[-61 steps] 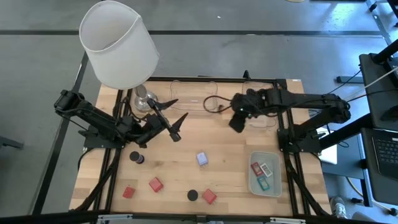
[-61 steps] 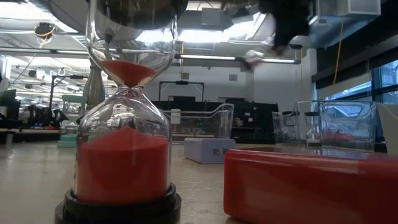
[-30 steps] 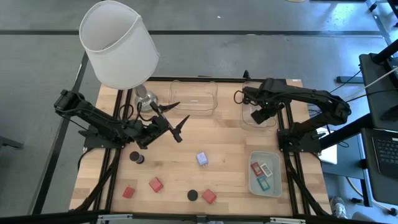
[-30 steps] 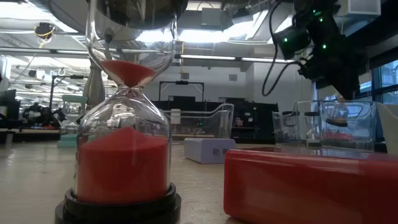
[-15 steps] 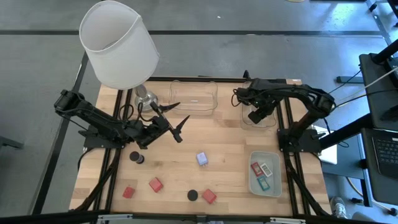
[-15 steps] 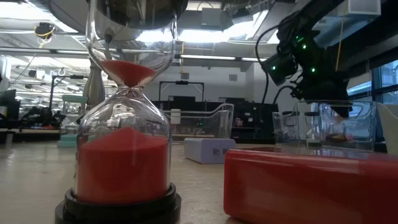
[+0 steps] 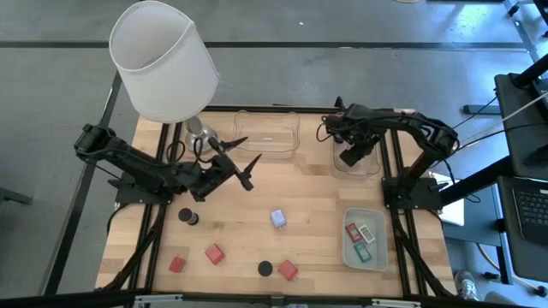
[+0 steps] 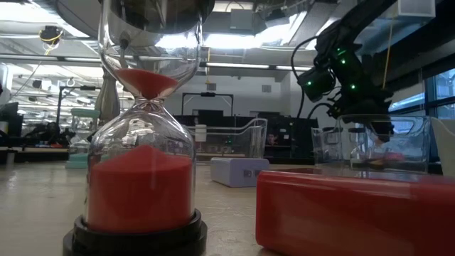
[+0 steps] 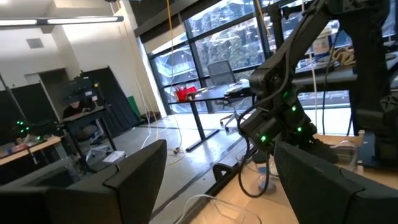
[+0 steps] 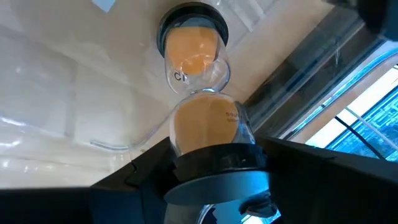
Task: Pick & Place Office items
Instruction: Put the orange hourglass into the right transparent bin, then put the green hourglass into the right transparent bin
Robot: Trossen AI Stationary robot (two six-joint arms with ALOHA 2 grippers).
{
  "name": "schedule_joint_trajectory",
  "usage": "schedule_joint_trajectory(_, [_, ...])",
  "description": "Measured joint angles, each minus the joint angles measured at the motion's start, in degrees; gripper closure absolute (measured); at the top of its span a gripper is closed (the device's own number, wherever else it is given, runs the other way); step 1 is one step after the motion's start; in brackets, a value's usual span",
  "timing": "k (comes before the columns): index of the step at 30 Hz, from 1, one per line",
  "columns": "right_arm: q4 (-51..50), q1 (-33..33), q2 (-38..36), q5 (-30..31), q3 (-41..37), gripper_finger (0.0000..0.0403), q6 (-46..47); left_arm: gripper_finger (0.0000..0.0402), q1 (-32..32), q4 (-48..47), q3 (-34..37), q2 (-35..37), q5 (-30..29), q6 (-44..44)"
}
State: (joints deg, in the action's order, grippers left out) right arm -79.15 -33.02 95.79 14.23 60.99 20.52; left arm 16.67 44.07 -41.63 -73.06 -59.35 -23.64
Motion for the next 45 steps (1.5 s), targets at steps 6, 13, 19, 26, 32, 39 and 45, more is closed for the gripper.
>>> schedule_joint_trajectory(6, [1.1, -1.5, 0.0, 0.1, 0.1, 0.0190, -0.8, 0.0107, -1.0, -1.1, 0.0, 0.0, 0.4, 1.3])
schedule_joint_trajectory(13, [2.2, -1.5, 0.1, -0.4, 0.0, 0.0169, -1.9, 0.0107, -1.1, -1.3, 0.0, 0.0, 0.4, 1.4])
schedule_joint_trajectory(19, [2.5, -1.5, 0.1, -0.3, 0.0, 0.0146, -3.2, 0.0107, -1.1, -2.0, 0.0, 0.0, 0.5, 1.5])
schedule_joint_trajectory(26, [2.3, -1.5, 0.1, 0.3, 0.0, 0.0127, -3.2, 0.0107, -1.1, -2.0, 0.0, 0.0, 0.5, 1.5])
schedule_joint_trajectory(32, [-1.5, -0.7, -0.4, 2.7, 3.0, 0.0124, -2.8, 0.0107, -0.9, -2.0, 0.0, 0.0, -0.4, 0.7])
schedule_joint_trajectory(39, [-2.4, 3.4, -6.8, 7.8, 10.0, 0.0124, 0.0, 0.0107, 3.3, -4.2, 0.0, 0.0, -5.1, -0.5])
schedule_joint_trajectory(45, [-0.1, 9.7, -15.6, 11.8, 14.1, 0.0124, 3.7, 0.0107, 9.3, -10.2, 0.0, 0.0, -4.4, 2.3])
